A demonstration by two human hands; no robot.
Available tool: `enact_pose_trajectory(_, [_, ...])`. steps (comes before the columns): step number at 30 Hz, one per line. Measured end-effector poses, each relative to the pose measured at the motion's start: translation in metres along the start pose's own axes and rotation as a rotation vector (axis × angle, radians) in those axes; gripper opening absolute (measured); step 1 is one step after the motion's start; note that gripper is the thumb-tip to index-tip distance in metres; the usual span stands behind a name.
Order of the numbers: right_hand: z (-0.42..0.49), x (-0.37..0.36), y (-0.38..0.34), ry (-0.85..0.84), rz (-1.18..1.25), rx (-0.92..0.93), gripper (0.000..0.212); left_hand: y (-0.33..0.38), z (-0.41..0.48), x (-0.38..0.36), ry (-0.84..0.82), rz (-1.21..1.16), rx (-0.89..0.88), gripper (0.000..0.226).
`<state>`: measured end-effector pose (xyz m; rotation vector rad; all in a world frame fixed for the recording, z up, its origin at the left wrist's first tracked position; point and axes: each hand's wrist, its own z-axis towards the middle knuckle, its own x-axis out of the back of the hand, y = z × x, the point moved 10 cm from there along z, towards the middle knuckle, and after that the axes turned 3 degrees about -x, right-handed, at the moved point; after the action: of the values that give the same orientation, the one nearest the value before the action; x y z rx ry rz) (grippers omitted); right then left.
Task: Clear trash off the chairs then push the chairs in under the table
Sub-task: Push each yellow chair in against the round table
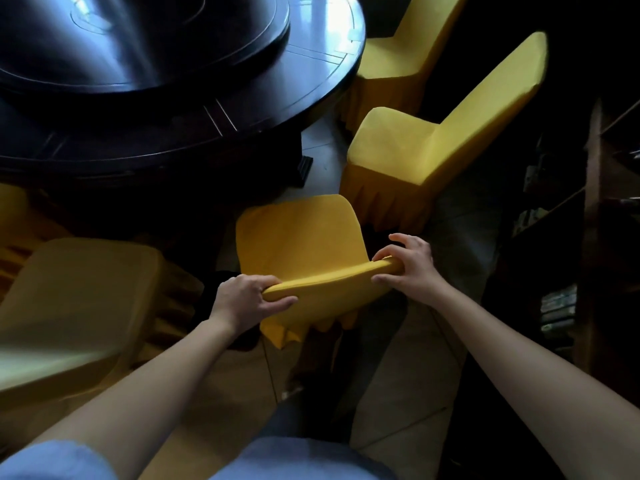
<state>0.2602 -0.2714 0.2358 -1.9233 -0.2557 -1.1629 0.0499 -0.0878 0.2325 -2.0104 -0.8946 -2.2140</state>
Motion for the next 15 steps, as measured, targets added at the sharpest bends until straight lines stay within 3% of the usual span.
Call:
enact_pose_trajectory(4, [0.044, 0.005, 0.0, -0.006, 0.002, -0.009, 0.035, -0.015, 0.034, 0.003, -0.006, 0.044, 0.008, 0.069])
enact_pose_trajectory(9, [0.082, 0.014, 0.002, 0.112, -0.015, -0.063, 0.049, -0.033, 0.074, 0.012, 0.024, 0.085, 0.008, 0.07])
enact_pose_trajectory(15, [0.151, 0.013, -0.012, -0.013, 0.008, -0.029, 0.043, -0.063, 0.123, 0.023, 0.063, 0.068, 0.044, 0.076])
